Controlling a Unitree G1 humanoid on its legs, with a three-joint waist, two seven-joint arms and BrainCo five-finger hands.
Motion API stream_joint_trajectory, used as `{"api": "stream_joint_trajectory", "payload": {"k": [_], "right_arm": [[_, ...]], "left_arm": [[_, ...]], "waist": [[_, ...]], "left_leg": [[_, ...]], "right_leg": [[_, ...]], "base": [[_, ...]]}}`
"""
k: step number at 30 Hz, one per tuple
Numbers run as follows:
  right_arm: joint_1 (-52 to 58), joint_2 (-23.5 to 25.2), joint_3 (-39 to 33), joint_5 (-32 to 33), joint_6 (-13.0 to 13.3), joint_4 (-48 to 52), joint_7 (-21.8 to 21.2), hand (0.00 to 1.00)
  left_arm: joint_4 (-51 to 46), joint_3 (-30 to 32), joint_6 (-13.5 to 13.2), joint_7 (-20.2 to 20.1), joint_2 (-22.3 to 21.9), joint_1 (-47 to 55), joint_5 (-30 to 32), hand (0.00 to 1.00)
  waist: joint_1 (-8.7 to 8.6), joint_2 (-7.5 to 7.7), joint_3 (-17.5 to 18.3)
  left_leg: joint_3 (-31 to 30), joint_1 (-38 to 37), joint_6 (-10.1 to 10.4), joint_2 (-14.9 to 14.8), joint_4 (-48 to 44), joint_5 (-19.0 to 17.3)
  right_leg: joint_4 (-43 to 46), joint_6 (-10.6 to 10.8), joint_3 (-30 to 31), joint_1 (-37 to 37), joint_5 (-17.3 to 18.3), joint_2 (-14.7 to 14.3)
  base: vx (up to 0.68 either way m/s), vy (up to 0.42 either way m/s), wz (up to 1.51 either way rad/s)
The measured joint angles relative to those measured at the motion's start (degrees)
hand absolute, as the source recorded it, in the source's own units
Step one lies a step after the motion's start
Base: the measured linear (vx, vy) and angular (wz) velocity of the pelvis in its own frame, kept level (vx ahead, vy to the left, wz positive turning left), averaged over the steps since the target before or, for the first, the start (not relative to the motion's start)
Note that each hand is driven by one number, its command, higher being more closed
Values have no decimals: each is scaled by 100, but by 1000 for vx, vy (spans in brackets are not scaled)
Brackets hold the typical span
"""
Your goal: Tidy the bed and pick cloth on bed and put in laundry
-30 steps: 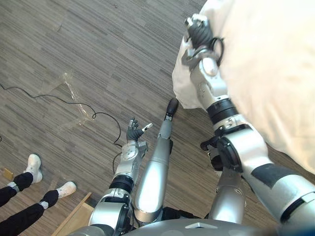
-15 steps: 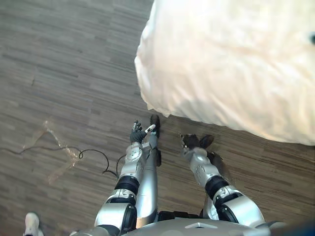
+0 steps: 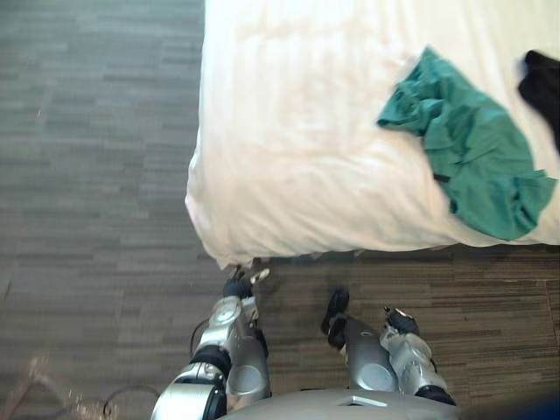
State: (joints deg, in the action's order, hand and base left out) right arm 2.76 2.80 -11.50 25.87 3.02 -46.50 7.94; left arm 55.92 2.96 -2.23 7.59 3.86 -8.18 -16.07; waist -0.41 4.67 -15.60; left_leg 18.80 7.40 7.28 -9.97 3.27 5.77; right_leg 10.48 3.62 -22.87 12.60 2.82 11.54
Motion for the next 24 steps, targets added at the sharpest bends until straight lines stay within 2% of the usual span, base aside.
{"api": "stream_joint_trajectory", "payload": {"k": [6, 12, 18, 21, 22, 24], "right_arm": [[636, 12, 662, 198, -6, 1939, -399, 100], [499, -9, 1232, 199, 61, 2905, -715, 100], [-177, -113, 2011, 228, 117, 3098, -816, 100], [-661, -123, 2300, 471, 126, 3057, -862, 100], [-973, -119, 2400, 592, 150, 2944, -883, 100], [-1516, -120, 2529, 923, 224, 2785, -889, 100]], "left_arm": [[155, 161, 63, -136, -10, 651, 225, 0], [165, 147, 78, -135, -9, 872, 437, 0], [167, 104, 76, -128, -4, 904, 436, 0], [165, 107, 70, -117, -6, 904, 435, 0], [164, 112, 62, -111, -6, 902, 434, 0], [160, 128, 53, -99, -2, 886, 432, 0]], "waist": [[-41, -9, 485], [-20, -41, 724], [32, -60, 769], [86, -106, 760], [140, -139, 744], [144, -217, 690]], "left_leg": [[124, -392, 4, 19, 148, -77], [134, -600, -23, 112, 226, -110], [66, -644, -46, 198, 229, -131], [-111, -622, -52, 212, 230, -126], [-151, -591, -62, 214, 230, -118], [-336, -429, -118, 225, 228, -60]], "right_leg": [[-617, 91, 146, -496, -251, -146], [-1018, 160, 164, -828, -448, -151], [-1342, 195, 127, -1030, -625, -136], [-1398, 204, -14, -1125, -637, -136], [-1398, 204, -43, -1118, -637, -137], [-1388, 197, -190, -1068, -643, -125]], "base": [[50, 27, -12], [5, 3, -1], [4, 3, 3], [5, -7, 21], [-7, -7, 28], [-19, -3, 37]]}}
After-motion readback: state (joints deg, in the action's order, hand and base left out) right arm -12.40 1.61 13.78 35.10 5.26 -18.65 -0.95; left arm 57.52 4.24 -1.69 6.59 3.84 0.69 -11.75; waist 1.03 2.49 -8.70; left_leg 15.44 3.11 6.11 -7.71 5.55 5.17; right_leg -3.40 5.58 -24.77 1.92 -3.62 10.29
